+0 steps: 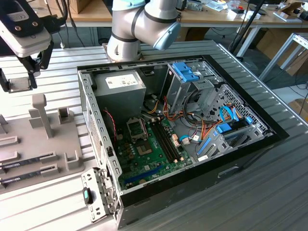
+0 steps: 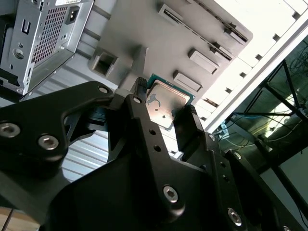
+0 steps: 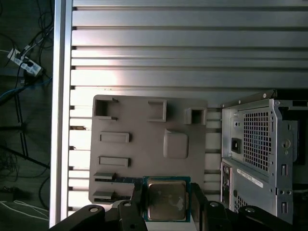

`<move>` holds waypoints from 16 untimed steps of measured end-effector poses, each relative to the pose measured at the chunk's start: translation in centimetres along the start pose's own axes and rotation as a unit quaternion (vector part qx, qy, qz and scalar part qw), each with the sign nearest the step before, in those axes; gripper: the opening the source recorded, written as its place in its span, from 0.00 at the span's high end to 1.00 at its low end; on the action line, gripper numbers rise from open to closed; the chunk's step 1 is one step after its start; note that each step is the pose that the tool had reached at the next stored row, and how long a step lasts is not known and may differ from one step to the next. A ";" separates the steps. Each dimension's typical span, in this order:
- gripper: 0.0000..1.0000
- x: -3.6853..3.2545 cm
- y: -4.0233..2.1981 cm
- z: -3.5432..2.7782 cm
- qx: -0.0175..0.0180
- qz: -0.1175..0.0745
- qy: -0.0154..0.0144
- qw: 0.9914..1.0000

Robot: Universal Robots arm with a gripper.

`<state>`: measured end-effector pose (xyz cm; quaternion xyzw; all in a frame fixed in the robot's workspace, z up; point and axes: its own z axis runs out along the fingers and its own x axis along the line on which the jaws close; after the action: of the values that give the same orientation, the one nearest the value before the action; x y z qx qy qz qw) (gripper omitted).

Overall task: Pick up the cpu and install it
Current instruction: 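Pick up the cpu and move it towards the insertion slot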

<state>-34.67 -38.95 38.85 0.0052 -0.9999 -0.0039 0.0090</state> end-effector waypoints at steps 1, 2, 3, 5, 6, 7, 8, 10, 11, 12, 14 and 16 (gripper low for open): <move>0.53 -0.10 -0.01 0.00 0.000 0.000 0.000 1.000; 0.53 -0.29 -0.01 -0.01 0.000 0.000 0.000 1.000; 0.53 -0.44 -0.02 -0.01 0.000 0.000 0.000 1.000; 0.53 -0.67 -0.03 -0.01 0.000 0.000 0.000 1.000; 0.53 -0.77 -0.03 -0.01 0.000 0.000 0.000 1.000; 0.53 -0.91 -0.03 -0.01 0.000 0.000 0.000 1.000; 0.53 -1.00 -0.04 -0.02 0.000 0.000 0.000 1.000; 0.53 -1.20 -0.05 -0.02 0.000 0.000 0.000 1.000; 0.53 -1.33 -0.06 -0.02 0.000 0.000 0.000 1.000; 0.53 -1.41 -0.06 -0.02 0.000 0.000 0.000 1.000; 0.53 -1.74 -0.07 -0.03 0.000 0.000 0.000 1.000; 0.53 -1.93 -0.08 -0.04 0.000 0.000 0.000 1.000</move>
<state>-32.74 -39.01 38.85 0.0052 -0.9999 -0.0039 0.0090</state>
